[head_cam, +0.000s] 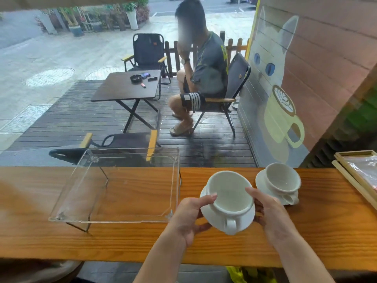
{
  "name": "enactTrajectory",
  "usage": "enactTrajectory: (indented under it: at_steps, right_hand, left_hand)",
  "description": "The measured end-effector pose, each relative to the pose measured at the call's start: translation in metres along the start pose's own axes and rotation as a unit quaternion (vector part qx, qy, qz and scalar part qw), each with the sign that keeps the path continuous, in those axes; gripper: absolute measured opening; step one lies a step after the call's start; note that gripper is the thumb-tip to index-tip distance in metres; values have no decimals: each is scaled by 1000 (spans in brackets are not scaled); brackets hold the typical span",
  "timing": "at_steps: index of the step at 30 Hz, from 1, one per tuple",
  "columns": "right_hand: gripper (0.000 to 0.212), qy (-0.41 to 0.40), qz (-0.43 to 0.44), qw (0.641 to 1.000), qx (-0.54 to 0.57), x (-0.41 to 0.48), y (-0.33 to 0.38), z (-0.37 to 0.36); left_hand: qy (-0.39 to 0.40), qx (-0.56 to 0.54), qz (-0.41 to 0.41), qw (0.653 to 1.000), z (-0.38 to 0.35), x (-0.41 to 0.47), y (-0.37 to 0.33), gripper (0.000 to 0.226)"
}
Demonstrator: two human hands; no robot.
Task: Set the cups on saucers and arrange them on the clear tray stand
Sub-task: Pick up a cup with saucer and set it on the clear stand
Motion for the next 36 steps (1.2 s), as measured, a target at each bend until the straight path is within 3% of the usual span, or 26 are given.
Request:
enactTrajectory:
  at_steps: [4, 7, 14, 22, 36]
  right_hand:
    - [21, 18, 55, 998, 1, -10, 34, -38]
    - [22, 44, 72, 996, -9, -10, 46, -73]
    - [23, 127, 40, 991, -29, 2, 38, -170]
    - [33, 157, -20, 985, -72, 19, 6, -269]
    - [37, 173, -32, 980, -90, 43, -11, -340]
  left_hand:
    - [-3, 5, -72, 997, 24, -22, -37, 71]
    - [-20, 4, -115, 993, 53, -35, -59, 83]
    - [-98, 16, -166, 981, 140, -46, -90, 54]
    - [-231, 5, -149, 962, 242, -44, -92, 52]
    - [-323, 50, -161, 931, 306, -30, -116, 31]
Point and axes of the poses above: each hand's wrist, its own x-axis towards the middle knuckle, its own z-axis out of the back of the hand, y = z × x, the point moved 6 cm from there along x, towards the middle knuckle, and after that the axes turned 5 degrees about x, right-handed, at the moved point
